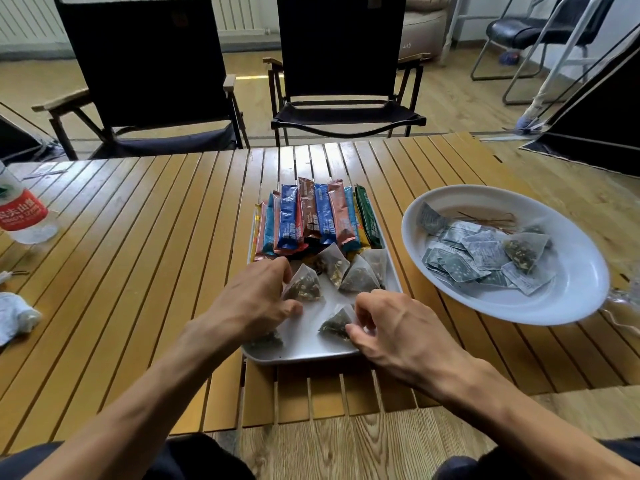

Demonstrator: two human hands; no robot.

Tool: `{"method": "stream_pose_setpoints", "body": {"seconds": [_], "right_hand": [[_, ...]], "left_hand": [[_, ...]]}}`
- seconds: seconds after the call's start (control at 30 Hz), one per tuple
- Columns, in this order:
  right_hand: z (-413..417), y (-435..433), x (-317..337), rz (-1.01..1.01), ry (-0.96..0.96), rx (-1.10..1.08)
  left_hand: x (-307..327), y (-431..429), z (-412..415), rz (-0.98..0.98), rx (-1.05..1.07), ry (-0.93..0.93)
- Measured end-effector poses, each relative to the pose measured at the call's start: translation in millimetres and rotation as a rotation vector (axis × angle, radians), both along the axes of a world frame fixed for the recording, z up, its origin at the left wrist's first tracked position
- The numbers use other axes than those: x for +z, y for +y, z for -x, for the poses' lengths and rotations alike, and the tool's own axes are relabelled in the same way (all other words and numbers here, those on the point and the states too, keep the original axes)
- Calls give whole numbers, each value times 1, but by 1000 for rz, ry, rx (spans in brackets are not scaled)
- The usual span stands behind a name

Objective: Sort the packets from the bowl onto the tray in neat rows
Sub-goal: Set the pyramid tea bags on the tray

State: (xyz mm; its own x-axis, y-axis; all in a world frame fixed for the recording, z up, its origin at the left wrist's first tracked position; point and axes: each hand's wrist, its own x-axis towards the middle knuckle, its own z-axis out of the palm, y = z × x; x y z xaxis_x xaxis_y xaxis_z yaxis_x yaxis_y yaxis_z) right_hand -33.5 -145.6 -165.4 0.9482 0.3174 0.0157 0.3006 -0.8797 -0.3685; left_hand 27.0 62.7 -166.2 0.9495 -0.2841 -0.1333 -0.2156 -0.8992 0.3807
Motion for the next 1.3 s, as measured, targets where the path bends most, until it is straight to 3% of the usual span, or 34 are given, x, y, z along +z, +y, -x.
{"method": "stream_pose_setpoints", "body": {"seconds": [0.37, 0.83, 1.07, 1.3], "right_hand": [[0, 1, -2, -38, -12, -11], [-5, -2, -4, -109, -64, 3], [-7, 2, 0, -329, 10, 56], [-6, -2, -6, -252, 38, 79]], "left_hand": [[-8, -22, -5, 18, 38, -122], [-6, -27, -6, 72, 68, -89], [7, -4, 6, 56, 76, -34], [30, 6, 34, 27, -155, -20]]}}
